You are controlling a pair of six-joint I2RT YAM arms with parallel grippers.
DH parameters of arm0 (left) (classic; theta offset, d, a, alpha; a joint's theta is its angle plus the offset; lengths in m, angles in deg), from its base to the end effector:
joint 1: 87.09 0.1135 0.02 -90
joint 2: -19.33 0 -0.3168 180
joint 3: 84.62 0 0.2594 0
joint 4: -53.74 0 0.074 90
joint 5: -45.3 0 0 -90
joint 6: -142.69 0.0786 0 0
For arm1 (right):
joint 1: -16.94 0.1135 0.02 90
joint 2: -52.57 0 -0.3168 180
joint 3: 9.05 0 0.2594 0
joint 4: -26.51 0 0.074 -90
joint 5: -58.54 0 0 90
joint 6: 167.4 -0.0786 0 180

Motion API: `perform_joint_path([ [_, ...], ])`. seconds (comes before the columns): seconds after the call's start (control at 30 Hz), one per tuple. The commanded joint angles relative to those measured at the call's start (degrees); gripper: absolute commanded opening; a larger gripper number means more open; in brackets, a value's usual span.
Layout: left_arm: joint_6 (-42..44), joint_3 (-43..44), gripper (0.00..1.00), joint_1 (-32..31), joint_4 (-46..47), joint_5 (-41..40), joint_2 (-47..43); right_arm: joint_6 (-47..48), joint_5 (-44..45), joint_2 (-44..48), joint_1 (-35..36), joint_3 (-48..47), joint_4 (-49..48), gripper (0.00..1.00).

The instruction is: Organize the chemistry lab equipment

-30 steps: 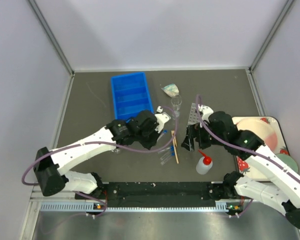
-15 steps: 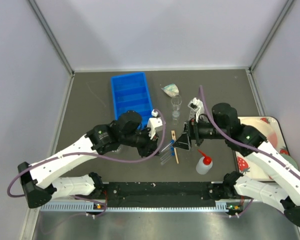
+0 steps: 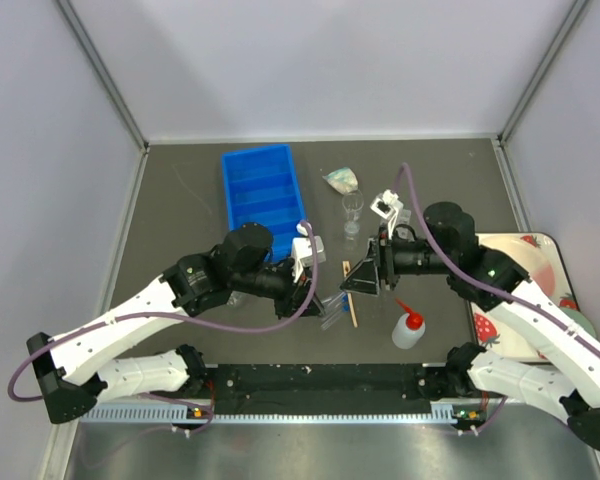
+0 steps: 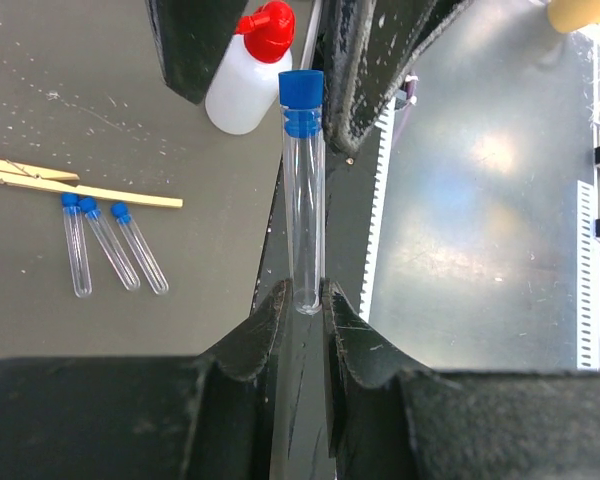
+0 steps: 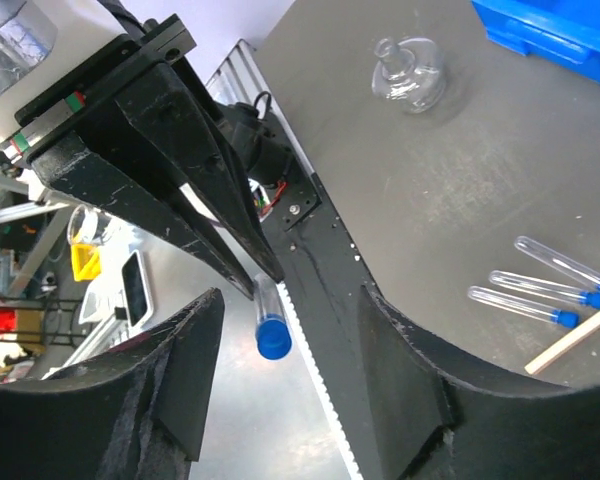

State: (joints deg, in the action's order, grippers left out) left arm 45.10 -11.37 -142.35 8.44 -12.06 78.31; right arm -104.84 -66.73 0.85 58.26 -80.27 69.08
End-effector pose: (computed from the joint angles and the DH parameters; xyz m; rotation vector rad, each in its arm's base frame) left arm 0.0952 -0.2117 0.3767 1.2472 1.9033 -1.2228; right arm 0.1168 0.1631 0.3946 -0.6983 2.0505 1.3474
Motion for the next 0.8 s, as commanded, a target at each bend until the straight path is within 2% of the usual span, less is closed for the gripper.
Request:
perform_joint_path([
  [0.0,-0.14,-0.38,0.00,0.25,3.80,1.11,-0.80,-1.83,-2.18,-0.13,1.57,-0.69,-4.32,0.55],
  [0.43,0.56,0.59,0.00,2.09,3.80,2.25,-0.27,-3.23,-1.12,1.45,4.29,0.54,-5.11,0.49],
  [0.5,0.39,0.59,0.00,2.09,3.88,2.42,-0.18,-3.32,-1.21,1.28,4.38,0.63,-5.46,0.46],
  [0.57,0.21,0.59,0.00,2.09,4.06,2.51,-0.27,-3.58,-1.38,0.93,4.47,0.80,-5.81,0.39],
  [0.73,0.04,0.68,0.00,2.18,4.59,3.04,-0.44,-3.58,-1.38,0.31,5.00,0.98,-6.69,0.34],
  [0.77,0.04,0.77,0.00,2.18,4.59,2.87,-0.36,-3.58,-1.38,0.13,5.00,1.07,-6.78,0.29],
])
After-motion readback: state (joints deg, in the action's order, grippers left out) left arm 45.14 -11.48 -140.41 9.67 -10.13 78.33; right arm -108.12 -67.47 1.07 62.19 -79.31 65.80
